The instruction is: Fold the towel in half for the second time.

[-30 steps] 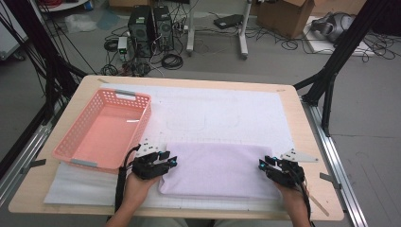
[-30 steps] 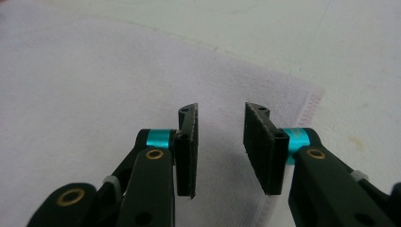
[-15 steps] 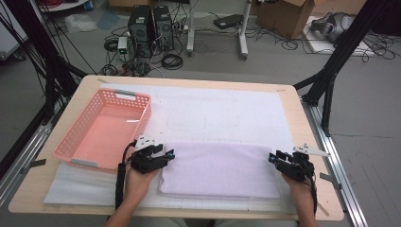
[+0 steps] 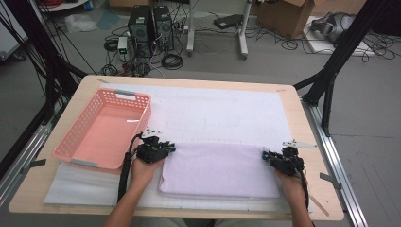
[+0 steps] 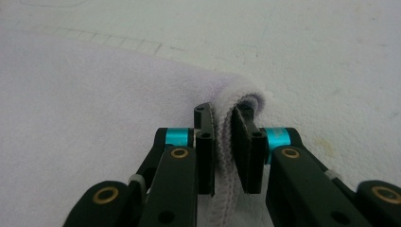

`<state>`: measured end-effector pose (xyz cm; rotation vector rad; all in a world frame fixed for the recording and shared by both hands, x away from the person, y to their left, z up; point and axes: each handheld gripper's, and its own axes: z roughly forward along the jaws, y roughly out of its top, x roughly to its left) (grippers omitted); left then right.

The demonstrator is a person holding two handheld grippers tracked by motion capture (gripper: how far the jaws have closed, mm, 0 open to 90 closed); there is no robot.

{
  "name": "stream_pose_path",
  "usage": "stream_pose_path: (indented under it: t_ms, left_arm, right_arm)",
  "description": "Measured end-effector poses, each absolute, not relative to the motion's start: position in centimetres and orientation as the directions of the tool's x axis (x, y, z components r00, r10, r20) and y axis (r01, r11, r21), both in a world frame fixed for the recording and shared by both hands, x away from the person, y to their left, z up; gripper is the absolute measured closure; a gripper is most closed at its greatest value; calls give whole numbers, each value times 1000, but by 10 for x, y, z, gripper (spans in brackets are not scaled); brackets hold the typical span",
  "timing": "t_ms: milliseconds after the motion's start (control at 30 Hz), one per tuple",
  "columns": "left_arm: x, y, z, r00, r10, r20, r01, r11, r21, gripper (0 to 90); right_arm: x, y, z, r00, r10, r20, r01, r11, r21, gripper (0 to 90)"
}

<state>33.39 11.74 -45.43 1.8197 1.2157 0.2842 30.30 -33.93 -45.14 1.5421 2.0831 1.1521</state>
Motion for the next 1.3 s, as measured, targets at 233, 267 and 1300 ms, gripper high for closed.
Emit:
stream_pose_path:
  t_ms: [233,267,1300]
  left_arm:
    - [336,120,-450,434,848,-304,586,-10,810,807]
    - [337,120,-449,427,848,-314,579,11,815,807]
    - [354,113,-429,542,812,-217,473,-80,878,277]
  right_arm:
    - [307,-340,-446,-370,914,163,620,113,776,833]
    - [308,-340,-444,-369,916,157,607,110,787,833]
    - [326,-345,-430,-367,918,151,524,70,849,395]
